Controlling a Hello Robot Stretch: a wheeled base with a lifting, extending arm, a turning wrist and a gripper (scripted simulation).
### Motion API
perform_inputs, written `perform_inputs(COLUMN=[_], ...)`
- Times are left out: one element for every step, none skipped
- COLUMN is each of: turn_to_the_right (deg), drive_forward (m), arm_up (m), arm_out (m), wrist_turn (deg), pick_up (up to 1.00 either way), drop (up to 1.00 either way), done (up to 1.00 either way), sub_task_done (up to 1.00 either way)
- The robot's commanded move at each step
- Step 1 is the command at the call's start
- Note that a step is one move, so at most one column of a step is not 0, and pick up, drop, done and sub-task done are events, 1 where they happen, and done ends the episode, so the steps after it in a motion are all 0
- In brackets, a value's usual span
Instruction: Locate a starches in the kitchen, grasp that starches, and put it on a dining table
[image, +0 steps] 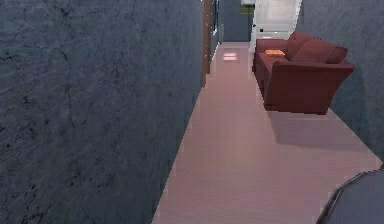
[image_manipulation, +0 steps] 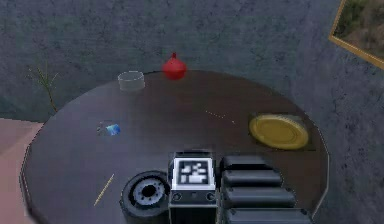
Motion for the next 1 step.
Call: perform_inputs(turn_to_the_right=[0.0], drive_forward=[0.00], arm_up=[0.00], arm_out=[0.48], wrist_turn=[0.0], pick_up=[0.00], drop=[0.00], done=[0.00], sub_task_done=[0.00])
